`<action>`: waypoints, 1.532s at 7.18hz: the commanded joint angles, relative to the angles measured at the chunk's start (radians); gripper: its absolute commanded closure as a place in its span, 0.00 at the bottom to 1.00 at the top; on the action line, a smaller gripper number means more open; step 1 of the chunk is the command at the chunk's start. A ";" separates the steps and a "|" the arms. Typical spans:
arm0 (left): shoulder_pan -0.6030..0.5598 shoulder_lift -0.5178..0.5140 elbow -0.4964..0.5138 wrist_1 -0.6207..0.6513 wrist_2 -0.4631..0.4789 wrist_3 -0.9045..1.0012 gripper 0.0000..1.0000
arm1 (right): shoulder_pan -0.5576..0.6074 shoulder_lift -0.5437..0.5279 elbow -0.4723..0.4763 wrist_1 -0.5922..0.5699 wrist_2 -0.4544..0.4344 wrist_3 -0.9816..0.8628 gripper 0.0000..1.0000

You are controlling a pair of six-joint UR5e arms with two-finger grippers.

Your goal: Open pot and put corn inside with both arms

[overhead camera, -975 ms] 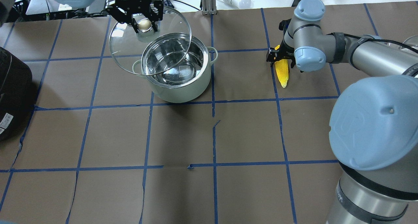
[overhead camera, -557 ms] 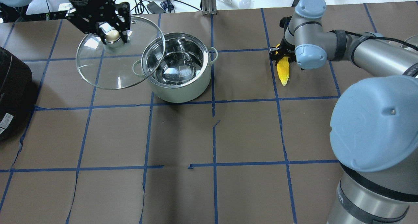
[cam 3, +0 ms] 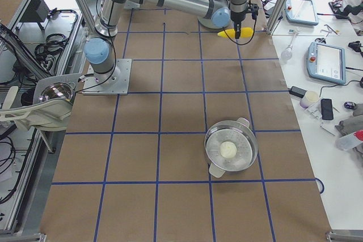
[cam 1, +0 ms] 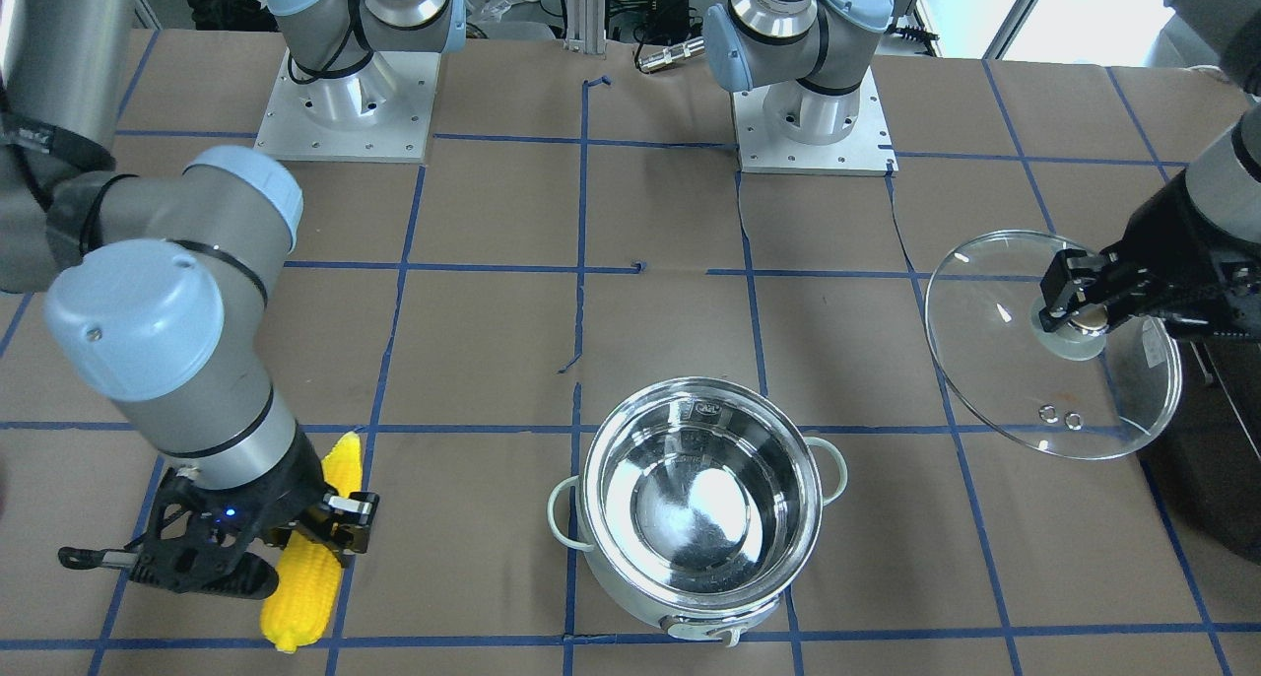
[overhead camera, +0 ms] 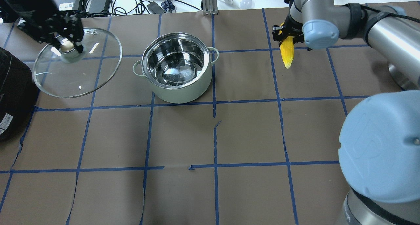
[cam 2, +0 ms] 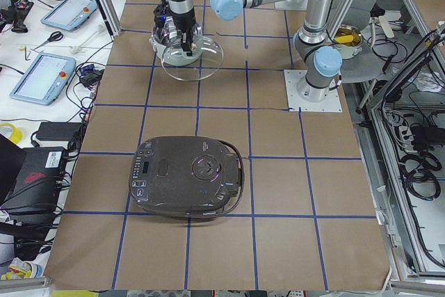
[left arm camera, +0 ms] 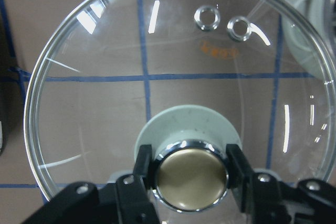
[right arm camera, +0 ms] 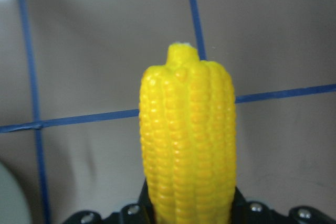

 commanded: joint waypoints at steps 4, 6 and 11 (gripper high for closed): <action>0.069 -0.109 -0.344 0.450 -0.059 0.158 1.00 | 0.332 0.155 -0.260 0.033 0.031 0.199 1.00; 0.069 -0.161 -0.350 0.519 -0.062 0.160 1.00 | 0.346 0.216 -0.242 -0.081 0.092 0.205 0.93; 0.061 -0.192 -0.338 0.521 -0.044 0.136 0.00 | 0.344 0.151 -0.167 -0.093 0.100 0.222 0.00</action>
